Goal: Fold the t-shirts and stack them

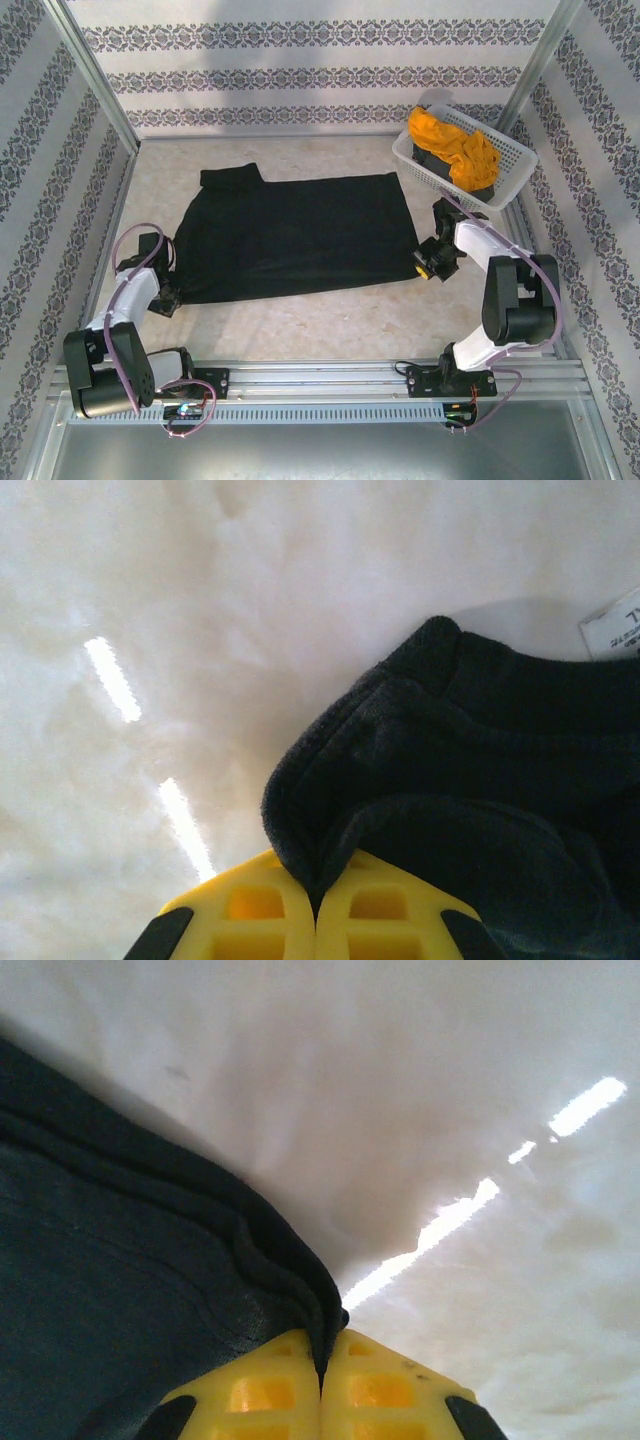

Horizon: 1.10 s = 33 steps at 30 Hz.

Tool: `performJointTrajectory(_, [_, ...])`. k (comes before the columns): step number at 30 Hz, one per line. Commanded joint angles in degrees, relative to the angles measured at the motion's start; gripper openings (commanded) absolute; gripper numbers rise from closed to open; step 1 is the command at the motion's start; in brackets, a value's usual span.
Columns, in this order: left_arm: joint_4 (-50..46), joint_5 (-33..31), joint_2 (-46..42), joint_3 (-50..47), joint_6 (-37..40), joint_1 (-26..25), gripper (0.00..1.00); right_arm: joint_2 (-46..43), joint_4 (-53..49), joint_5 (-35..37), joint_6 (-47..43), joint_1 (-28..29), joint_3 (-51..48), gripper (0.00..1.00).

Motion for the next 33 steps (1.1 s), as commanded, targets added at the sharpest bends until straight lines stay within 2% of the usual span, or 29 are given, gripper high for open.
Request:
performJointTrajectory(1, [-5.3, -5.1, -2.8, -1.4, -2.6, 0.4, 0.03, -3.0, -3.7, 4.7, -0.3, -1.4, -2.8, 0.0])
performJointTrajectory(13, [-10.2, -6.7, -9.5, -4.7, -8.8, 0.6, 0.04, -10.5, -10.3, 5.0, 2.5, -1.8, -11.2, 0.0])
performJointTrajectory(21, [-10.7, -7.2, -11.1, -5.6, -9.3, 0.6, 0.05, -17.1, -13.6, 5.3, 5.9, -1.8, -15.3, 0.0])
performJointTrajectory(23, [-10.0, -7.1, -11.0, -5.5, -8.8, 0.7, 0.14, -18.2, -14.2, 5.2, 7.1, -1.9, -15.4, 0.0])
performJointTrajectory(24, [-9.7, -6.9, -10.8, -5.1, -8.5, 0.6, 0.2, -18.6, -13.9, 4.9, 6.7, -1.8, -15.2, 0.04])
performJointTrajectory(27, [-9.6, -7.0, -10.1, -2.0, -6.7, 0.6, 0.37, -19.6, -16.3, 7.2, 6.7, -1.6, -11.7, 0.27])
performJointTrajectory(30, [-8.8, -6.7, -8.3, 3.9, -3.4, 0.2, 0.51, -21.4, -17.5, 9.8, 6.5, -1.3, -7.5, 0.37])
performJointTrajectory(32, [-4.8, -4.6, -5.7, 8.2, 0.9, -0.2, 0.52, -22.6, -14.2, 10.1, 4.4, -0.5, -5.2, 0.38])
performJointTrajectory(33, [0.1, -1.2, -3.9, 9.9, 4.0, -0.4, 0.52, -23.0, -10.2, 8.8, 2.1, -0.1, -4.5, 0.38])
